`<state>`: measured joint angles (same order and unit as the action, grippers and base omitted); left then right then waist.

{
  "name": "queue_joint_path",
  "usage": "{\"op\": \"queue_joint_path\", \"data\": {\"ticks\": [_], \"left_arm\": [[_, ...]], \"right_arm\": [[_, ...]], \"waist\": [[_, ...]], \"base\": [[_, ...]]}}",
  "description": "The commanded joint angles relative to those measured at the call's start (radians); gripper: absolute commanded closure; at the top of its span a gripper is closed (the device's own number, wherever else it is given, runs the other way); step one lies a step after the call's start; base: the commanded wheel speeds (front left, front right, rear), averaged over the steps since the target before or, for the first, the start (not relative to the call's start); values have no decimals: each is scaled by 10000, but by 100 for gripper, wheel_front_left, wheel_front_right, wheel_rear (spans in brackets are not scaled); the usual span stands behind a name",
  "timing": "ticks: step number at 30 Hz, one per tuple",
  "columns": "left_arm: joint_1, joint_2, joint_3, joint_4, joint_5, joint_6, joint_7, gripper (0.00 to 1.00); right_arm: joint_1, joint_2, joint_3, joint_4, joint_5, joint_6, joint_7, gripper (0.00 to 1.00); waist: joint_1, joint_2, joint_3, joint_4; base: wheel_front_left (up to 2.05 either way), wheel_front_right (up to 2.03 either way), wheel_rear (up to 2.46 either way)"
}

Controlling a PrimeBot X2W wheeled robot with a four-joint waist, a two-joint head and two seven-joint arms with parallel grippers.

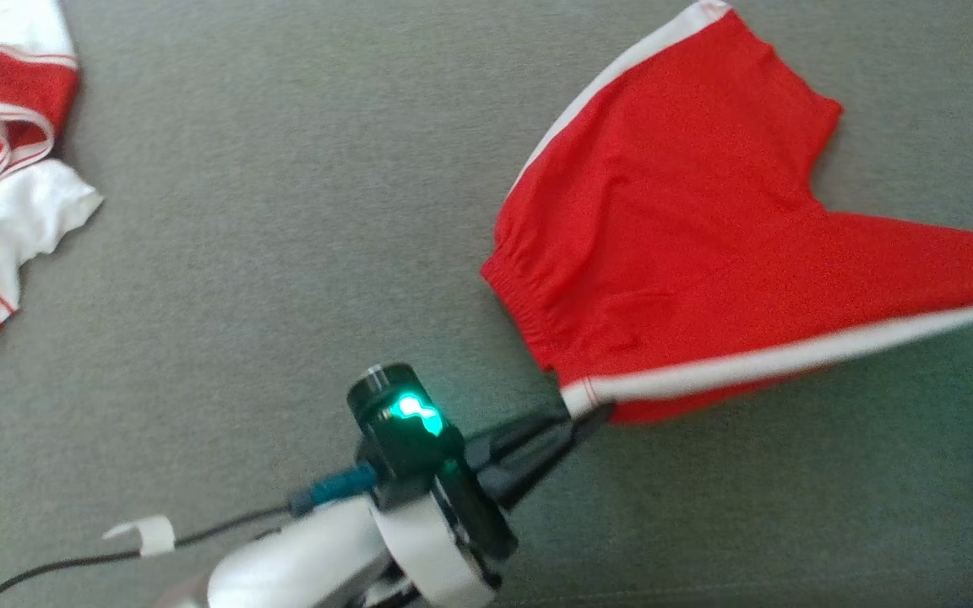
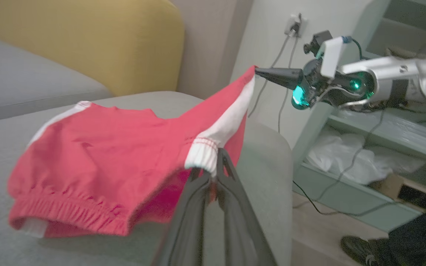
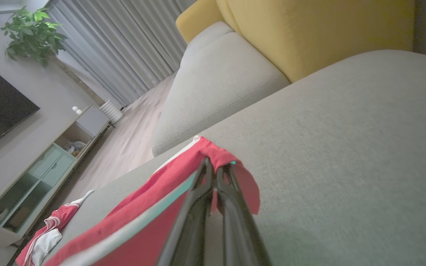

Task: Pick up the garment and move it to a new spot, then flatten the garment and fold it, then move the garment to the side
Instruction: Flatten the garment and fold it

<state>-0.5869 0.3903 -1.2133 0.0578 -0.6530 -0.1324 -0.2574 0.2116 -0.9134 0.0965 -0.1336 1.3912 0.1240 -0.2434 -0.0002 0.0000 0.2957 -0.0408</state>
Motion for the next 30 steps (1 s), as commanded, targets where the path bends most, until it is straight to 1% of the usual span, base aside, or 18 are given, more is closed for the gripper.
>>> {"op": "queue_joint_path", "data": {"ticks": [1, 4, 8, 10, 15, 16, 19, 22, 23, 24, 25, 28, 30], "left_arm": [[-240, 0, 647, -283, -494, 18, -43, 100], [-697, -222, 866, -89, -1376, 18, -43, 100], [-1456, -558, 780, 341, -2762, 18, -43, 100], [-1814, -693, 699, 559, -3432, 18, -43, 100], [-2441, -996, 607, 1011, -4824, 18, -43, 100], [-2441, -996, 607, 1011, -4824, 18, -43, 100], [-2720, -1121, 482, 1172, -5428, 18, -43, 100], [-2877, -1233, 456, 1276, -5974, 18, -43, 100], [-2925, -1264, 429, 1328, -6114, 18, -43, 84], [-2960, -1292, 418, 1407, -6235, 18, -43, 39], [-2988, -1314, 436, 1511, -6301, 18, -43, 0], [-2977, -1368, 429, 1749, -6331, 18, -43, 0], [-2910, -1353, 573, 1937, -6084, 18, -43, 0]], "right_arm": [[-595, -660, -100, -163, 141, 67, 293, 100], [-1701, -588, 126, 254, 28, 67, 948, 100], [-3721, -159, 640, 1359, -453, 67, 2063, 100], [-4853, 165, 899, 2134, -874, 67, 2653, 100], [-7547, 1239, 1515, 3896, -1977, 67, 3923, 100], [-7547, 1239, 1515, 3896, -1977, 67, 3923, 100], [-8798, 1809, 1807, 4807, -2670, 67, 4334, 100], [-9692, 2324, 2011, 5597, -3210, 67, 4514, 100], [-9913, 2463, 2069, 5843, -3347, 67, 4553, 83], [-10085, 2573, 2151, 6026, -3478, 67, 4579, 47], [-10212, 2671, 2199, 6199, -3575, 67, 4563, 0], [-10415, 2894, 2293, 6434, -3649, 67, 4423, 0], [-10365, 2828, 2441, 6351, -3678, 67, 4346, 0]], "waist": [[2, 0, 90, 337], [2, 0, 287, 755], [2, 0, 558, 1250], [2, 0, 714, 1439], [2, 0, 1169, 1773], [2, 0, 1169, 1773], [2, 0, 1457, 1918], [2, 0, 1698, 2030], [2, 0, 1763, 2068], [2, 0, 1811, 2105], [2, 0, 1845, 2134], [2, 0, 1870, 2192], [2, 0, 1833, 2217]], "base": [[0, 0, 0], [0, 0, 0], [0, 0, 0], [0, 0, 0], [0, 0, 0], [0, 0, 0], [0, 0, 0], [0, 0, 0], [0, 0, 0], [0, 0, 0], [0, 0, 0], [0, 0, 0], [0, 0, 0]]}}
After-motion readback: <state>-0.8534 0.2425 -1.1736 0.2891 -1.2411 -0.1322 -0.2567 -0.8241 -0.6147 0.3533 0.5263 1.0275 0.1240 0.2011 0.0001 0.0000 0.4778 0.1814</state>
